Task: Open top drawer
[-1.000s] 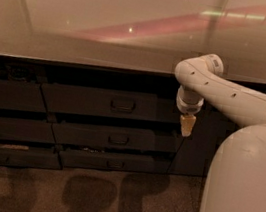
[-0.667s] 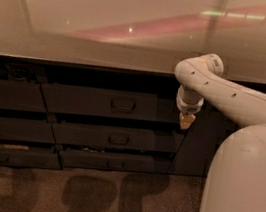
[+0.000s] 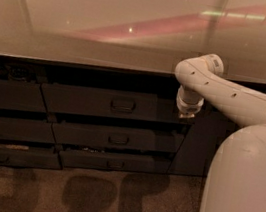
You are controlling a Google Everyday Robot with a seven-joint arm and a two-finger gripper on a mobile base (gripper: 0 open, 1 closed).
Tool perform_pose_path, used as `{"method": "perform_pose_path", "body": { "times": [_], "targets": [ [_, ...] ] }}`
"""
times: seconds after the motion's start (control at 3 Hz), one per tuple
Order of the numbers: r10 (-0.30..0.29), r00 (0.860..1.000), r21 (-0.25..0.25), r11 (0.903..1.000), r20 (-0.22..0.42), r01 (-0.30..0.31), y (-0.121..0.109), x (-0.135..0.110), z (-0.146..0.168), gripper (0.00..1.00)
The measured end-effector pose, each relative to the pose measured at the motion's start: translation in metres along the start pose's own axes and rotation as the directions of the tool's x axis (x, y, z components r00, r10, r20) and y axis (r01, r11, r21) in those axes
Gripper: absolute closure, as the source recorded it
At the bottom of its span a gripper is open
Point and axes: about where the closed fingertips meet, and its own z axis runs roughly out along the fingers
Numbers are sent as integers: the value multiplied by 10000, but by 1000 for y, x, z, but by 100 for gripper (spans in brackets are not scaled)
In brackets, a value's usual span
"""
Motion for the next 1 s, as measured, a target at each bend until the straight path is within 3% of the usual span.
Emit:
{"method": "perform_pose_path", "body": {
  "times": [0.33,1.0],
  "targets": [
    [0,10000,-1,10000,0,0,0,0,0,100],
    [0,10000,-1,10000,0,0,-1,0,-1,100]
  ]
}}
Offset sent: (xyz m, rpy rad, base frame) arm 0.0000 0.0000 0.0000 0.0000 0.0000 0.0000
